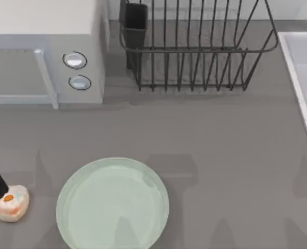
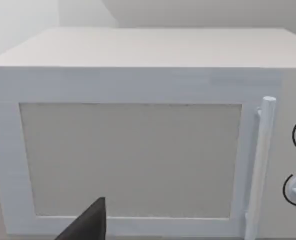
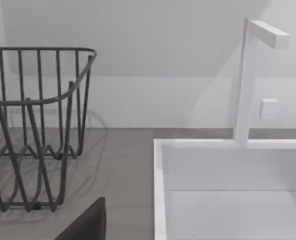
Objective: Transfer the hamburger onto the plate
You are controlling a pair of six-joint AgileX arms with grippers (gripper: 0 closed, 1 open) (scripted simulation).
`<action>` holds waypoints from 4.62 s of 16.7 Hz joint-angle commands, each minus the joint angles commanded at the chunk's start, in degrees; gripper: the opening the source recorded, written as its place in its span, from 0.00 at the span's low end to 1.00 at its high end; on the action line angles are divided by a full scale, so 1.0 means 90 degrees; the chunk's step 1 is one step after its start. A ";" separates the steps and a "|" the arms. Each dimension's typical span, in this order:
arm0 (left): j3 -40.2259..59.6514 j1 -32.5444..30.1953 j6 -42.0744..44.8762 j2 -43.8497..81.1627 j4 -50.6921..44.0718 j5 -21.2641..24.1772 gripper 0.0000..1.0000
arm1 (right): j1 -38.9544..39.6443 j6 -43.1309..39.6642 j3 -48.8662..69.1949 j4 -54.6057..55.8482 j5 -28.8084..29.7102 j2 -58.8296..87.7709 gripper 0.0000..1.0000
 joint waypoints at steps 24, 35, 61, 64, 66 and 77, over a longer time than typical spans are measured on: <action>0.5605 -0.0552 -0.0017 0.9443 -0.5837 -0.0002 1.00 | 0.0000 0.0000 0.0000 0.0000 0.0000 0.0000 1.00; 0.5741 -0.0556 -0.0006 0.9961 -0.5810 -0.0001 1.00 | 0.0000 0.0000 0.0000 0.0000 0.0000 0.0000 1.00; 0.4774 -0.0559 0.0013 1.1001 -0.3781 0.0000 0.00 | 0.0000 0.0000 0.0000 0.0000 0.0000 0.0000 1.00; 0.4774 -0.0559 0.0013 1.1001 -0.3781 0.0000 0.00 | 0.0000 0.0000 0.0000 0.0000 0.0000 0.0000 1.00; 0.4774 -0.0559 0.0013 1.1001 -0.3781 0.0000 0.00 | 0.0000 0.0000 0.0000 0.0000 0.0000 0.0000 1.00; 0.6025 -0.0558 -0.0053 0.9959 -0.6017 0.0002 0.00 | 0.0000 0.0000 0.0000 0.0000 0.0000 0.0000 1.00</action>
